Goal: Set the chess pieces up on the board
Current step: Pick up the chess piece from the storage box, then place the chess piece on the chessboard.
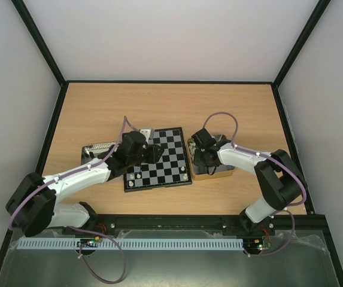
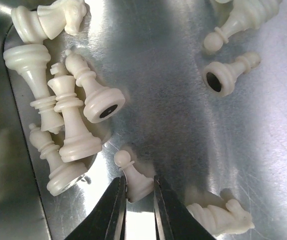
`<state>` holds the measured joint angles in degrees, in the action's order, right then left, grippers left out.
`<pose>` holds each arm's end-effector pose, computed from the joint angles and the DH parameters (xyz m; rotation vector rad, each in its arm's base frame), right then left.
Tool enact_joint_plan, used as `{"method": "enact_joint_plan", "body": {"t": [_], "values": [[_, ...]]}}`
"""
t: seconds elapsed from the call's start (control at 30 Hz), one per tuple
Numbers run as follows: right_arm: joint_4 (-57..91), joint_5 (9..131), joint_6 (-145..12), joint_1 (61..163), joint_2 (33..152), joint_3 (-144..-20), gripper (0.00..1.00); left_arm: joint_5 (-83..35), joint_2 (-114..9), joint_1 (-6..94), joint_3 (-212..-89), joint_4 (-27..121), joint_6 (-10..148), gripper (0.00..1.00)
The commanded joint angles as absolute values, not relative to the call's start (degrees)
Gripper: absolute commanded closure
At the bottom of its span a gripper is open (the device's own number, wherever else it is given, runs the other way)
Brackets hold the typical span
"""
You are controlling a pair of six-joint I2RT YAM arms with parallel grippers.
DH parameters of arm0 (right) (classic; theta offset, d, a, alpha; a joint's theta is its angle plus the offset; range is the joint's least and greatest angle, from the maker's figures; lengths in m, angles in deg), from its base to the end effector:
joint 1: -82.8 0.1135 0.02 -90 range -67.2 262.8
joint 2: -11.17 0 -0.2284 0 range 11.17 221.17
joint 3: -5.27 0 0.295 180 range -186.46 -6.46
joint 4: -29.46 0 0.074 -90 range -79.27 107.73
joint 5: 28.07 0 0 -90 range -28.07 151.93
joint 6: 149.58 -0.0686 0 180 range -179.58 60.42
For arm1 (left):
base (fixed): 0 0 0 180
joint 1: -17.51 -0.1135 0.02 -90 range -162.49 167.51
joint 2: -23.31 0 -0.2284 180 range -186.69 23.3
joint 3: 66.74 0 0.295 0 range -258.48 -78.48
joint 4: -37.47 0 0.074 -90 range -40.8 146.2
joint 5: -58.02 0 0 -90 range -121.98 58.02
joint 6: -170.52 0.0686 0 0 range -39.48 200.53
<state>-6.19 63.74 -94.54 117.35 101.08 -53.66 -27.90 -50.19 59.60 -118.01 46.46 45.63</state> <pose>0.2698 0.1884 0.0592 0.0009 2.8013 0.3666 0.2565 -0.2382 0.1471 0.1855 2.2326 -0.8476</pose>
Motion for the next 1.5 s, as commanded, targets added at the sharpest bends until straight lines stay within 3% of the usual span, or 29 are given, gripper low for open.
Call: {"method": "enact_joint_plan", "body": {"t": [0.0, 0.27, 0.67, 0.97, 1.27, 1.47], "values": [[-7.5, 63.1, -93.5, 118.0, 101.9, -53.3, 0.88, -27.7, -50.4, 59.3, -117.6, 45.2, 45.7, 0.59], [-4.4, 61.8, -93.1, 118.0, 99.9, -52.8, 0.91, -27.4, -49.5, 59.3, -118.0, 45.8, 45.0, 0.58], [6.0, 63.3, -91.3, 118.0, 81.8, -47.3, 0.89, -18.1, -50.6, 59.3, -124.0, 46.7, 40.1, 0.5], [14.7, 72.4, -91.0, 117.9, 70.8, -41.6, 0.89, -3.5, -60.7, 59.4, -128.6, 31.4, 24.5, 0.34], [15.8, 74.8, -90.9, 118.0, 66.1, -39.2, 0.89, 1.3, -70.8, 59.7, -133.2, 22.7, 16.0, 0.37], [15.8, 75.2, -90.9, 118.0, 65.1, -38.7, 0.89, 1.9, -73.2, 59.9, -132.7, 19.0, 13.2, 0.52]]}}
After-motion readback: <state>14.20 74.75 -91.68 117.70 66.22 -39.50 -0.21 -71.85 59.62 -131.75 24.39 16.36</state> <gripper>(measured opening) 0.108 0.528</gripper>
